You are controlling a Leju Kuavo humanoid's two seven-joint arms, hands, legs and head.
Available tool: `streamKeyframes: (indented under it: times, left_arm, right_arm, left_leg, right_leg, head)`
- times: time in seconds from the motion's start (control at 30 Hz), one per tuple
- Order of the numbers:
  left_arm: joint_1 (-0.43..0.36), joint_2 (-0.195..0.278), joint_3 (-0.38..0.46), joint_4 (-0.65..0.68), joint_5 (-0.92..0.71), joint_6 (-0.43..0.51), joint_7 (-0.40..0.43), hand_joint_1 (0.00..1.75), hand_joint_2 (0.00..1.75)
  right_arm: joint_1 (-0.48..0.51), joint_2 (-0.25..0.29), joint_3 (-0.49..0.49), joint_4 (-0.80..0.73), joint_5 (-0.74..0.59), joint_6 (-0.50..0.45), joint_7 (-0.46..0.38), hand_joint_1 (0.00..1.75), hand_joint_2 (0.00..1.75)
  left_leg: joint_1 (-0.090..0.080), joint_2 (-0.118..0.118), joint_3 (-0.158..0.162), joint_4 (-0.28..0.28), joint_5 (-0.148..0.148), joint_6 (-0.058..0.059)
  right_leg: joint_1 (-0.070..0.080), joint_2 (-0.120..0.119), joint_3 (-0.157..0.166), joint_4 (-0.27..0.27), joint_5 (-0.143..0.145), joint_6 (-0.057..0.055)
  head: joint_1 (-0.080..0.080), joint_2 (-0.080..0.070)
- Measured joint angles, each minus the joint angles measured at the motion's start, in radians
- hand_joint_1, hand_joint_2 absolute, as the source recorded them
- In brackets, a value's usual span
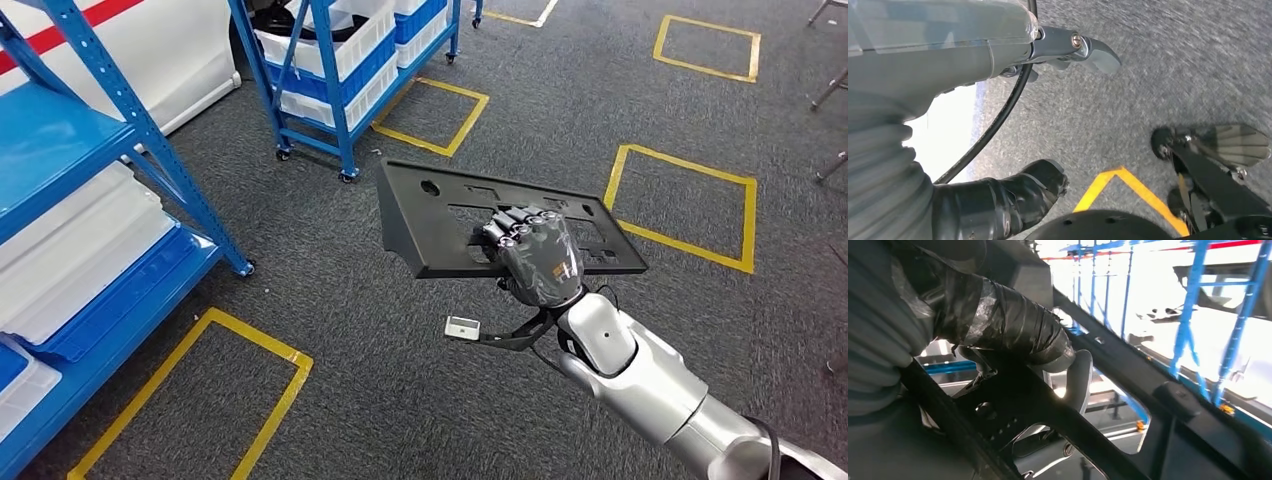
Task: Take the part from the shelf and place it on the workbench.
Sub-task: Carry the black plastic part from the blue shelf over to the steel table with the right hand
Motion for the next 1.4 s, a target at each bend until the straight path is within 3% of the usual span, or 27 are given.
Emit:
streamKeyframes:
  times: [0.07,0.1,0.13,0.17,0.2,0.27,0.33,0.4,0.43,0.5,0.57,0.63,0.67,0.7,0.77,0.83,0.9,0.93,1.0,1.03,1.1,1.13,1.17,1.23,1.3,1.37,1.4]
  left_arm:
    - [0.005,-0.001,0.004,0.0,-0.005,0.0,0.007,0.0,1.75]
    - [0.007,-0.001,0.006,0.0,-0.007,-0.001,0.01,0.0,1.75]
    - [0.009,-0.001,0.01,0.0,-0.01,-0.001,0.014,0.0,1.75]
    - [0.01,-0.001,0.013,0.0,-0.013,-0.001,0.017,0.0,1.75]
    - [0.011,-0.001,0.016,0.0,-0.016,-0.001,0.02,0.0,1.75]
    - [0.012,-0.001,0.021,0.0,-0.023,-0.001,0.025,0.0,1.75]
    - [0.012,-0.001,0.023,0.0,-0.026,0.0,0.029,0.0,1.75]
    - [0.011,-0.001,0.025,-0.001,-0.026,0.0,0.03,0.0,1.75]
    - [0.01,-0.002,0.026,-0.001,-0.027,0.0,0.03,0.0,1.75]
    - [0.011,-0.003,0.029,-0.002,-0.029,0.001,0.031,0.0,1.75]
    - [0.012,-0.003,0.034,-0.002,-0.035,0.003,0.032,0.0,1.75]
    - [0.012,-0.003,0.039,-0.002,-0.044,0.005,0.033,0.0,1.75]
    - [0.011,-0.003,0.04,-0.002,-0.048,0.006,0.033,0.0,1.75]
    - [0.01,-0.003,0.041,-0.002,-0.052,0.007,0.033,0.0,1.75]
    - [0.007,-0.003,0.042,-0.002,-0.057,0.009,0.033,0.0,1.75]
    - [0.005,-0.004,0.044,-0.002,-0.061,0.012,0.033,0.0,1.75]
    - [0.001,-0.004,0.046,-0.002,-0.063,0.015,0.032,0.0,1.75]
    - [-0.001,-0.004,0.047,-0.002,-0.065,0.016,0.032,0.0,1.75]
    - [-0.002,-0.005,0.05,-0.002,-0.071,0.018,0.03,0.0,1.75]
    - [-0.002,-0.005,0.052,-0.002,-0.073,0.018,0.03,0.0,1.75]
    - [-0.001,-0.006,0.06,-0.002,-0.076,0.017,0.029,0.0,1.75]
    - [-0.001,-0.007,0.065,-0.002,-0.077,0.015,0.029,0.0,1.75]
    - [-0.001,-0.007,0.069,-0.002,-0.077,0.014,0.029,0.0,1.75]
    - [-0.001,-0.007,0.076,-0.002,-0.077,0.012,0.029,0.0,1.75]
    - [0.0,-0.009,0.083,-0.002,-0.077,0.011,0.029,0.0,1.75]
    - [-0.002,-0.01,0.091,-0.002,-0.077,0.011,0.03,0.0,1.75]
    - [-0.004,-0.011,0.092,-0.002,-0.078,0.011,0.03,0.0,1.75]
  right_arm:
    - [0.009,-0.001,-0.009,-0.007,0.003,0.0,0.001,1.75,1.75]
    - [0.015,-0.001,-0.013,-0.01,0.006,0.0,0.002,1.75,1.75]
    - [0.022,-0.001,-0.017,-0.013,0.01,0.001,0.004,1.75,1.75]
    - [0.028,-0.002,-0.021,-0.017,0.015,0.001,0.006,1.75,1.75]
    - [0.034,-0.003,-0.026,-0.023,0.021,0.001,0.01,1.75,1.75]
    - [0.043,-0.007,-0.041,-0.038,0.034,0.001,0.018,1.75,1.75]
    - [0.05,-0.011,-0.055,-0.049,0.041,0.001,0.022,1.75,1.75]
    - [0.058,-0.018,-0.065,-0.057,0.041,0.001,0.023,1.75,1.75]
    - [0.063,-0.023,-0.069,-0.06,0.042,0.001,0.023,1.75,1.75]
    - [0.068,-0.033,-0.077,-0.065,0.052,0.001,0.026,1.75,1.75]
    - [0.07,-0.039,-0.086,-0.068,0.075,0.003,0.033,1.75,1.75]
    - [0.075,-0.051,-0.093,-0.069,0.103,0.005,0.04,1.75,1.75]
    - [0.078,-0.061,-0.097,-0.069,0.117,0.006,0.043,1.75,1.75]
    - [0.079,-0.071,-0.102,-0.069,0.129,0.008,0.045,1.75,1.75]
    - [0.073,-0.092,-0.114,-0.071,0.153,0.013,0.049,1.75,1.75]
    - [0.066,-0.111,-0.125,-0.073,0.171,0.016,0.053,1.75,1.75]
    - [0.063,-0.126,-0.131,-0.075,0.184,0.018,0.057,1.75,1.75]
    - [0.062,-0.135,-0.133,-0.076,0.192,0.019,0.061,1.75,1.75]
    - [0.052,-0.151,-0.136,-0.078,0.207,0.022,0.07,1.75,1.75]
    - [0.044,-0.156,-0.137,-0.079,0.213,0.024,0.073,1.75,1.75]
    - [0.028,-0.162,-0.137,-0.079,0.219,0.031,0.077,1.75,1.75]
    - [0.022,-0.164,-0.137,-0.079,0.22,0.035,0.078,1.75,1.75]
    - [0.016,-0.168,-0.137,-0.079,0.22,0.04,0.078,1.75,1.75]
    - [0.001,-0.177,-0.137,-0.078,0.22,0.049,0.078,1.75,1.75]
    - [-0.016,-0.184,-0.137,-0.078,0.219,0.057,0.078,1.75,1.75]
    - [-0.03,-0.193,-0.137,-0.078,0.218,0.063,0.076,1.75,1.75]
    - [-0.034,-0.198,-0.137,-0.078,0.217,0.066,0.075,1.75,1.75]
  left_leg:
    - [0.0,-0.038,-0.059,0.13,-0.066,0.0]
    - [0.0,-0.044,-0.085,0.184,-0.083,0.0]
    - [0.0,-0.048,-0.098,0.207,-0.081,0.001]
    - [0.0,-0.05,-0.092,0.191,-0.058,0.004]
    - [0.0,-0.056,-0.07,0.139,-0.021,0.007]
    - [0.001,-0.093,-0.013,0.005,0.039,0.016]
    - [0.0,-0.118,0.015,-0.06,0.054,0.022]
    - [-0.001,-0.102,0.021,-0.068,0.057,0.029]
    - [0.0,-0.091,0.025,-0.074,0.062,0.036]
    - [0.003,-0.068,0.029,-0.088,0.072,0.048]
    - [0.0,-0.046,0.029,-0.09,0.073,0.054]
    - [-0.003,-0.023,0.029,-0.089,0.071,0.055]
    - [-0.003,-0.013,0.029,-0.089,0.07,0.053]
    - [-0.003,-0.003,0.031,-0.088,0.068,0.051]
    - [-0.005,0.014,0.034,-0.083,0.06,0.043]
    - [-0.009,0.029,0.036,-0.079,0.053,0.032]
    - [-0.011,0.044,0.041,-0.08,0.048,0.022]
    - [-0.009,0.04,0.042,-0.076,0.043,0.017]
    - [-0.005,0.006,0.021,-0.023,0.005,0.009]
    - [-0.003,-0.019,-0.006,0.033,-0.028,0.007]
    - [-0.002,-0.044,-0.072,0.168,-0.086,0.007]
    - [-0.002,-0.048,-0.094,0.209,-0.093,0.008]
    - [-0.002,-0.05,-0.1,0.212,-0.078,0.01]
    - [-0.002,-0.066,-0.061,0.111,-0.003,0.017]
    - [-0.001,-0.107,-0.01,-0.013,0.05,0.024]
    - [-0.003,-0.125,0.007,-0.057,0.058,0.028]
    - [-0.005,-0.116,0.009,-0.062,0.061,0.031]
  right_leg:
    - [0.003,0.02,-0.002,0.0,0.001,-0.006]
    - [0.004,0.031,-0.002,0.0,0.001,-0.007]
    - [0.006,0.043,-0.002,0.002,0.001,-0.008]
    - [0.007,0.056,-0.002,0.003,0.001,-0.008]
    - [0.007,0.068,-0.002,0.005,0.001,-0.007]
    - [0.007,0.091,-0.004,0.01,0.0,-0.004]
    - [0.005,0.11,-0.01,0.012,0.002,0.007]
    - [0.003,0.128,-0.013,0.008,0.008,0.021]
    - [0.003,0.119,-0.016,0.012,0.006,0.026]
    - [0.006,0.073,-0.043,0.068,-0.031,0.032]
    - [0.002,0.029,-0.101,0.19,-0.095,0.038]
    - [-0.004,0.019,-0.142,0.278,-0.12,0.045]
    - [-0.006,0.016,-0.136,0.27,-0.105,0.047]
    - [-0.008,0.01,-0.111,0.225,-0.077,0.049]
    - [-0.006,-0.024,-0.036,0.085,-0.024,0.048]
    - [0.002,-0.043,0.001,0.01,-0.009,0.041]
    - [0.006,-0.026,0.0,0.006,-0.009,0.03]
    - [0.005,-0.017,0.001,0.004,-0.008,0.025]
    - [0.001,0.0,0.002,-0.001,-0.004,0.011]
    - [0.0,0.008,0.002,-0.002,-0.003,0.006]
    - [0.003,0.027,0.0,-0.002,-0.003,0.001]
    - [0.004,0.038,0.0,-0.001,-0.003,0.0]
    - [0.005,0.05,0.001,0.0,-0.003,0.0]
    - [0.005,0.073,0.001,0.004,-0.003,0.001]
    - [0.005,0.095,-0.004,0.01,-0.003,0.007]
    - [0.001,0.116,-0.013,0.011,0.001,0.021]
    - [-0.002,0.126,-0.016,0.008,0.005,0.029]
  head:
    - [0.0,0.0]
    - [0.0,0.0]
    - [0.0,0.0]
    - [0.0,0.0]
    - [0.0,0.0]
    - [0.0,0.0]
    - [0.0,0.0]
    - [0.0,0.0]
    - [0.001,0.0]
    - [0.001,0.0]
    - [0.001,0.0]
    - [0.001,0.0]
    - [0.001,0.0]
    - [0.001,0.0]
    - [0.001,0.0]
    - [0.001,0.0]
    - [0.0,0.0]
    - [0.0,0.0]
    - [0.0,0.0]
    - [0.0,0.0]
    - [0.0,0.0]
    - [0.0,0.0]
    - [0.0,0.0]
    - [0.0,0.0]
    - [0.0,0.0]
    - [0.0,0.0]
    - [0.0,0.0]
